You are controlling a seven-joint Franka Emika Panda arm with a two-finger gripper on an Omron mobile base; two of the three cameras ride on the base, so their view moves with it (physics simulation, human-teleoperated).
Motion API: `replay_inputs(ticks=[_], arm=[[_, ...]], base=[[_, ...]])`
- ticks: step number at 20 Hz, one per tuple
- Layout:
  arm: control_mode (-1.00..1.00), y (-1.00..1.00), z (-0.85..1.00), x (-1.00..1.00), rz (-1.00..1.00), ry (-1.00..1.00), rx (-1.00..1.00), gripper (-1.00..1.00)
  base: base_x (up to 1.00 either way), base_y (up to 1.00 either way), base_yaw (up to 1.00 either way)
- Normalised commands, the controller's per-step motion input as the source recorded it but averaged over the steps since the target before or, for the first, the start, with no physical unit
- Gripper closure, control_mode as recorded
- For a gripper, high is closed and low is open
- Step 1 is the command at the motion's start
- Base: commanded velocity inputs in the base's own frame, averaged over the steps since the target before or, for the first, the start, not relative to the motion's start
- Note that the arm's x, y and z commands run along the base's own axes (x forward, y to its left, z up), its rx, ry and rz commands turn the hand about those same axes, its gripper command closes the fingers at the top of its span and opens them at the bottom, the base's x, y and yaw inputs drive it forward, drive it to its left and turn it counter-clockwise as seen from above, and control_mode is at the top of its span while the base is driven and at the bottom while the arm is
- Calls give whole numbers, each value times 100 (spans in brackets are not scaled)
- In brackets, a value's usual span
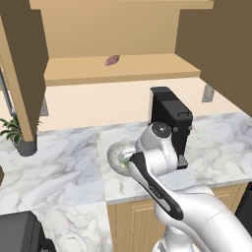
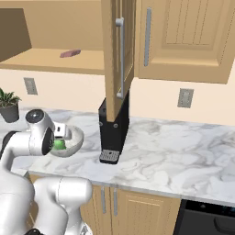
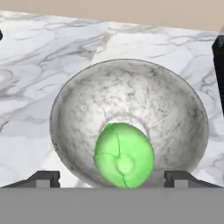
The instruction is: Pick the corn from the cabinet and place it in the bowl. Then pick the bowl and place it in the sink. Then turn on the sink facuet.
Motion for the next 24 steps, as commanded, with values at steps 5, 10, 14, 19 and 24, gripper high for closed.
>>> replay_inputs(ticks=[5, 10, 14, 19, 24], arm=[[-100, 35, 48, -3, 0, -4, -2, -100], [-100, 70, 21, -33, 2, 2, -7, -100], [-100, 45, -34, -6, 3, 15, -9, -100], [-100, 0, -20, 7, 0, 9, -2, -100], [-100, 0, -29, 17, 0, 2, -9, -100]], base=[[0, 0, 0], [0, 0, 0], [0, 0, 0], [0, 0, 0], [0, 0, 0]])
